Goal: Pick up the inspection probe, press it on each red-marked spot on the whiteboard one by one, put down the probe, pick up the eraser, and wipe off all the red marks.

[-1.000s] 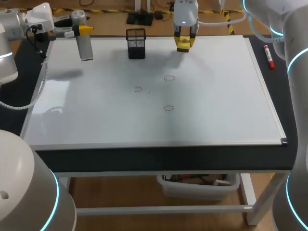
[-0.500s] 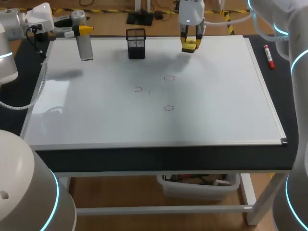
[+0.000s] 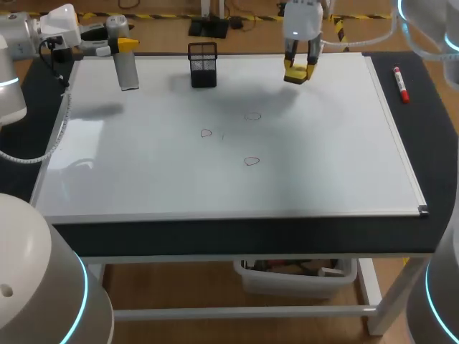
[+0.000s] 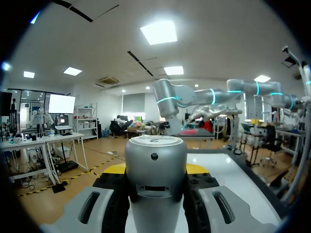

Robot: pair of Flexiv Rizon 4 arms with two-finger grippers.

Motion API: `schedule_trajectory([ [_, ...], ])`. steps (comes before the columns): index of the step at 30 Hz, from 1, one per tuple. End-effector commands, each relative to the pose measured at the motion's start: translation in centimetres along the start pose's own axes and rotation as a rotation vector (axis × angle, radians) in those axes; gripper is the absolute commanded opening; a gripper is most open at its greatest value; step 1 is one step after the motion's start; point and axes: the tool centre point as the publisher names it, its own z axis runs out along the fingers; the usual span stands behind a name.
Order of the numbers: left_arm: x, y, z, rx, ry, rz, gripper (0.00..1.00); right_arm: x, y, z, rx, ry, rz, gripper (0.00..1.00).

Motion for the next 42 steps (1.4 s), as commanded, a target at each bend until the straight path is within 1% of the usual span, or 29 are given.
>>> schedule_trajectory([
  [1,0.2,-0.1,0.0,0.0,-0.004,0.002,0.0,1.7,1.7,-1.4,0.278,-0.004,0.013,0.0],
  [8,0.2,-0.1,0.0,0.0,-0.004,0.002,0.0,3.3,1.2,-1.2,0.293,0.0,0.087,0.0],
  [16,0.2,-0.1,0.0,0.0,-0.004,0.002,0.0,5.2,0.3,-0.5,0.271,-0.014,0.161,0.0],
  [18,0.2,-0.1,0.0,0.0,-0.004,0.002,0.0,5.6,0.2,-0.4,0.26,-0.034,0.177,0.0],
  [20,0.2,-0.1,0.0,0.0,-0.004,0.002,0.0,6.0,-0.1,-0.3,0.257,-0.028,0.188,0.0],
  [22,0.2,-0.1,0.0,0.0,-0.004,0.002,0.0,6.6,-0.3,-0.1,0.232,-0.07,0.205,0.0],
  [24,0.2,-0.1,0.0,0.0,-0.004,0.002,0.0,7.0,-0.5,0.0,0.231,-0.058,0.214,0.0],
  [26,0.2,-0.1,0.0,0.0,-0.004,0.002,0.0,7.3,-0.6,0.1,0.22,-0.077,0.225,0.0],
  [27,0.2,-0.1,0.0,0.0,-0.004,0.002,0.0,7.5,-0.7,0.2,0.219,-0.069,0.23,0.0],
  [38,0.2,-0.1,0.0,0.0,-0.004,0.002,0.0,9.7,-1.5,0.9,0.191,-0.084,0.292,0.0],
  [42,0.2,-0.1,0.0,0.0,-0.004,0.002,0.0,10.2,-1.6,1.0,0.186,-0.082,0.303,0.0],
])
